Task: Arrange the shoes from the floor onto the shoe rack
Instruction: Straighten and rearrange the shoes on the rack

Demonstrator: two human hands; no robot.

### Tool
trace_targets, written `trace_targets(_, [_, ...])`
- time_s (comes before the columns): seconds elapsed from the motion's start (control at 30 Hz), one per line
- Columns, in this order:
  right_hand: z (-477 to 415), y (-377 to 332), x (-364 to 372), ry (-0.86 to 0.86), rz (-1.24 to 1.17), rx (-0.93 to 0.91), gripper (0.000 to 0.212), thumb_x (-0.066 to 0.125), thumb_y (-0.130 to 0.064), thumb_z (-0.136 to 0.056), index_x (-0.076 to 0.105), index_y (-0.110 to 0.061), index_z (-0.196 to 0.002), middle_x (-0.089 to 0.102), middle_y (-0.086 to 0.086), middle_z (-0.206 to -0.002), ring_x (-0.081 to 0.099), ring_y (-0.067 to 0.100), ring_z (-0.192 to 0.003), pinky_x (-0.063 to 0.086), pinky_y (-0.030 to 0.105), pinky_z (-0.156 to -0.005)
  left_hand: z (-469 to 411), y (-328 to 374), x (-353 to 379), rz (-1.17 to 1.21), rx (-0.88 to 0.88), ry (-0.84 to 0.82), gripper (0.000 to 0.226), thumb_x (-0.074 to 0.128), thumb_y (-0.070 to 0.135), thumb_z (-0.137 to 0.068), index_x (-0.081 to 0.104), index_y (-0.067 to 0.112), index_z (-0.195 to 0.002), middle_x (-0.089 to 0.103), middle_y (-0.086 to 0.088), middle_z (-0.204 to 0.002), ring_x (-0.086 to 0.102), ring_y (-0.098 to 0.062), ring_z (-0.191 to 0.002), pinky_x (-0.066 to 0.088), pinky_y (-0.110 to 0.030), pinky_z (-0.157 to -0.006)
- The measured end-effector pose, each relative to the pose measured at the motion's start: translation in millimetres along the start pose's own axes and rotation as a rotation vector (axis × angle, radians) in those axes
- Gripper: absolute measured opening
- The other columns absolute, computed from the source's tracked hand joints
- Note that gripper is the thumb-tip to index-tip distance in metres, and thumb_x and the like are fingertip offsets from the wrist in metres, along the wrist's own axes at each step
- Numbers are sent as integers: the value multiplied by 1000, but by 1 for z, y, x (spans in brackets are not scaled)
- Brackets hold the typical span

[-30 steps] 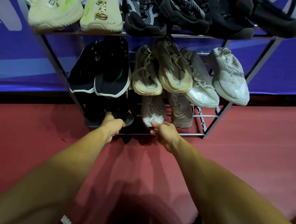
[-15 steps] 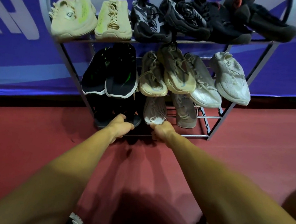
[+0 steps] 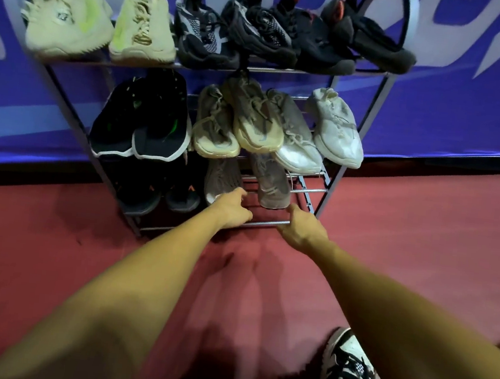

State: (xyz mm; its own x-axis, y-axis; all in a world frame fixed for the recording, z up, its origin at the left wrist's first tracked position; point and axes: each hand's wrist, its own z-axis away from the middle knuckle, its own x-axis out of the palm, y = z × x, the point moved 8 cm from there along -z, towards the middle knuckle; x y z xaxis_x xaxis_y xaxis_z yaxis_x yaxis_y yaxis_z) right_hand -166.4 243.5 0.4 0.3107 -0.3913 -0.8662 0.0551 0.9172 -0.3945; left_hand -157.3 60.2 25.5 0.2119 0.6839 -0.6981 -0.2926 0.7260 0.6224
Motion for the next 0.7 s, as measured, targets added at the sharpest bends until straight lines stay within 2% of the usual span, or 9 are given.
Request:
trace_targets(0.17, [-18,-7,-6,9,-36,-29,61,55,-32,-90,33,-19,-145,61,18,-129,59,42,-117,49,47,-92,-22,19,19,-10,38,-15,70,64,21,-86,35,26,-148,62,-11,-127,60,-29,-112,40,-23,-79])
trace_targets(0.23, [-30,-14,-5,-18,-92,-34,59,51,-33,-86,41,-20,-142,62,18,-129,60,42,-115,51,46,-93,-30,23,24,-8,47,-15,72,63,20,-86,31,29,-150,61,-12,-129,59,-30,-114,42,-24,-81])
trace_targets(0.33, [-52,-15,7,-85,-112,-18,57,42,-35,-75,54,-16,-128,64,17,-127,63,40,-109,52,41,-86,-40,23,29,-10,34,-28,70,59,17,-88,32,27,-151,56,-13,-137,54,-32,-123,40,-24,-87])
trace_targets(0.4, [-55,-17,7,-103,-196,19,51,49,-32,-85,55,-13,-133,61,16,-135,60,38,-117,49,40,-93,-46,20,31,0,18,-30,68,59,15,-87,34,26,-150,56,-12,-138,53,-31,-124,39,-24,-87])
trace_targets(0.47, [-56,-23,5,-116,-330,35,48,58,-21,-95,52,-7,-140,57,16,-138,54,36,-127,44,38,-104,-47,18,29,-2,11,-26,67,58,13,-86,36,25,-148,58,-11,-132,56,-30,-120,41,-25,-87])
trace_targets(0.57, [-52,-33,7,-110,-491,-44,53,71,-25,-82,56,-17,-133,65,12,-129,61,29,-120,46,43,-106,-41,14,22,-10,12,-23,67,54,9,-86,37,29,-148,61,-10,-125,58,-30,-117,42,-26,-86])
trace_targets(0.63, [-53,-32,12,-73,-541,-92,53,70,-32,-72,60,-24,-123,72,5,-119,67,24,-112,48,42,-104,-31,9,12,-7,12,17,69,51,8,-86,37,34,-148,65,-8,-123,59,-29,-116,43,-25,-89])
trace_targets(0.7, [-38,-36,3,-52,-502,-115,52,66,-33,-78,59,-25,-129,70,5,-123,64,26,-116,47,40,-105,-21,7,1,18,19,74,69,48,8,-86,38,36,-148,68,-7,-119,61,-27,-114,42,-24,-91])
